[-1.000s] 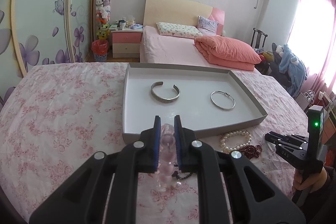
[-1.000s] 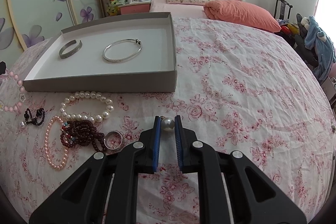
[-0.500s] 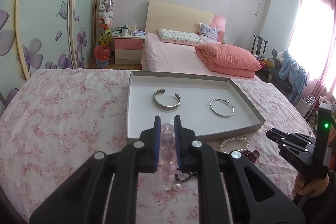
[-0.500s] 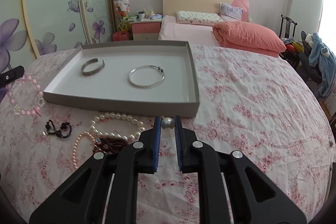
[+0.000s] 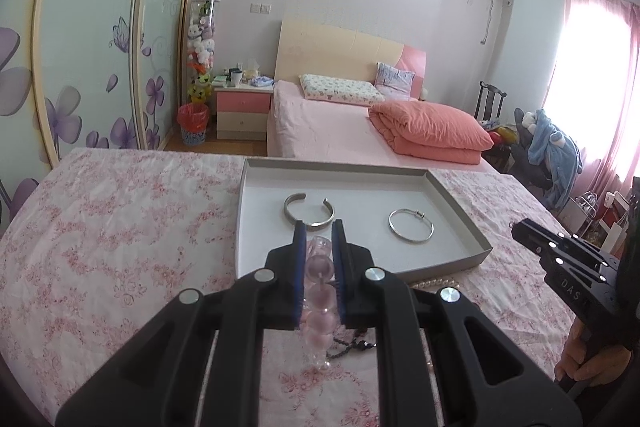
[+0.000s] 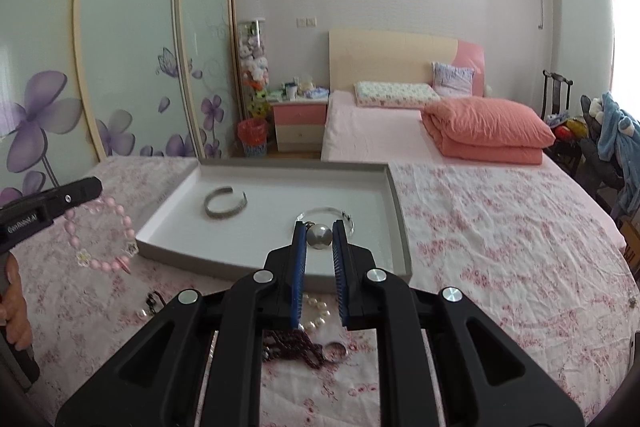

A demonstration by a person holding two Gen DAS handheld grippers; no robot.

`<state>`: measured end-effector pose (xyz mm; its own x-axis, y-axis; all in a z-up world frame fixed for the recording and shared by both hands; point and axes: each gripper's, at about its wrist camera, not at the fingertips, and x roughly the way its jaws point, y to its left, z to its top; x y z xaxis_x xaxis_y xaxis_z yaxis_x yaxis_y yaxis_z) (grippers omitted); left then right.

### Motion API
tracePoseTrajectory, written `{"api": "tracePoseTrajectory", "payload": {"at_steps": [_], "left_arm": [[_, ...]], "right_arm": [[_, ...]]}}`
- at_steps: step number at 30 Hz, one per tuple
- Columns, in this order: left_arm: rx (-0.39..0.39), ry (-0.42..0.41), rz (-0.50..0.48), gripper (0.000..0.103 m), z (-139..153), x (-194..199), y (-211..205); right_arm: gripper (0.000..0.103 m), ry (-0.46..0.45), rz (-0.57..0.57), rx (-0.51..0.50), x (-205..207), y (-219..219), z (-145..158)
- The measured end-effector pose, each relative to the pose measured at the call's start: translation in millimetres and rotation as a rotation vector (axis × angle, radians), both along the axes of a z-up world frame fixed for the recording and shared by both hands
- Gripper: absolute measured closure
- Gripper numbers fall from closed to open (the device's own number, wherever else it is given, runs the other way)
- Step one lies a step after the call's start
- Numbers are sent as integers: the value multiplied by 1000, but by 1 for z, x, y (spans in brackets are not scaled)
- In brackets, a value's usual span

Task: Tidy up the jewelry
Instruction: 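Carry the pink bracelet with the left tool while the right tool carries the pearl into the tray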

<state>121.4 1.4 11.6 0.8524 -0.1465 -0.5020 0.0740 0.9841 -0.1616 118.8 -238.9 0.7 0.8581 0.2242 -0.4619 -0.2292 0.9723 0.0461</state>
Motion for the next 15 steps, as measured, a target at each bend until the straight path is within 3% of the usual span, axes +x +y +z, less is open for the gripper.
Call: {"api": "tracePoseTrajectory", "payload": {"at_steps": [15], "left_arm": [[22,-85,-12,90,24,0,-17]], "right_arm": [[89,-158,22,45,-7,14,34]]}}
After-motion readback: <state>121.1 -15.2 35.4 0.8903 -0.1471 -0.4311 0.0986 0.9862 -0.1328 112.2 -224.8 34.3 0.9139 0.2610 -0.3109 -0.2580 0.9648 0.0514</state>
